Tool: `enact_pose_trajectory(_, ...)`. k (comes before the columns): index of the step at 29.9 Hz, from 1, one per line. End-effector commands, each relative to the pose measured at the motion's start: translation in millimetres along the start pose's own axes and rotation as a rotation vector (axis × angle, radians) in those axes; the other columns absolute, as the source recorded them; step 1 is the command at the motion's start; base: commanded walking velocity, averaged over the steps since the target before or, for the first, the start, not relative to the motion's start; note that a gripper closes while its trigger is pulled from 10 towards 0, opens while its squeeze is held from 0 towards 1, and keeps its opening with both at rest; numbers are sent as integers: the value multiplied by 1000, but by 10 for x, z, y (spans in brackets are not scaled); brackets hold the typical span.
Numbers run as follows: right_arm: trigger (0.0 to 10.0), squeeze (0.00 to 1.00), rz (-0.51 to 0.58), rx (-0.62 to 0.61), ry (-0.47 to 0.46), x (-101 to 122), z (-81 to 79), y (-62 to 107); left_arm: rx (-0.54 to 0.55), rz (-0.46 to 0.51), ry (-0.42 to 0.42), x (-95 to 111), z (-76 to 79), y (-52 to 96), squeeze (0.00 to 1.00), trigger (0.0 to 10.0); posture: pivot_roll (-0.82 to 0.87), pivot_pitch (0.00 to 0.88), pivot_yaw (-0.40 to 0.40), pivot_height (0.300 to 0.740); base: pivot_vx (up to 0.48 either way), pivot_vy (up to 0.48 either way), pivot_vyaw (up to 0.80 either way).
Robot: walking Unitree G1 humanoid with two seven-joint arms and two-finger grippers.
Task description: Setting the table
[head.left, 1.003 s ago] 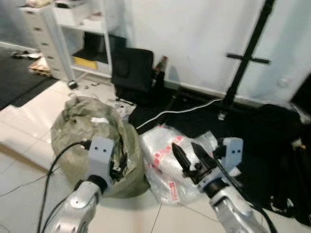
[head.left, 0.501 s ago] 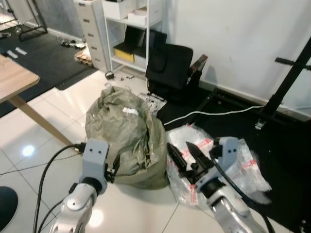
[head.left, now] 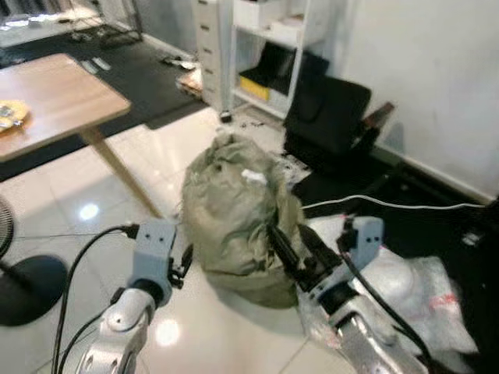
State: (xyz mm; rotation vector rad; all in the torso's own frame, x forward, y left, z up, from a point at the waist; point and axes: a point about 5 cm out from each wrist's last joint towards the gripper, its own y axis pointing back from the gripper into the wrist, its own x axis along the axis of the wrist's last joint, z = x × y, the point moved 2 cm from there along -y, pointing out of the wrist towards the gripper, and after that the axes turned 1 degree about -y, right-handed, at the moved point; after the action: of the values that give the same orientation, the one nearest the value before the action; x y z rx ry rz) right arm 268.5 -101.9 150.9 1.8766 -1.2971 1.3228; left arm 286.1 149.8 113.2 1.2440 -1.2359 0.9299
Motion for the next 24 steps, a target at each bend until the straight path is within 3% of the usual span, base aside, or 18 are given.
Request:
enact_pose_trajectory(1, 10000, 0, -3, -11, -10, -11, 20, 14, -1, -30, -8, -58, 9, 5, 0, 10000, -33, 0, 89, 740, 0, 0, 756)
enact_pose_trajectory(24, 10000, 0, -6, -10, -12, -13, 41, 10, 24, -33, -16, -64, -10, -8, 0, 10000, -33, 0, 82, 740, 0, 0, 756)
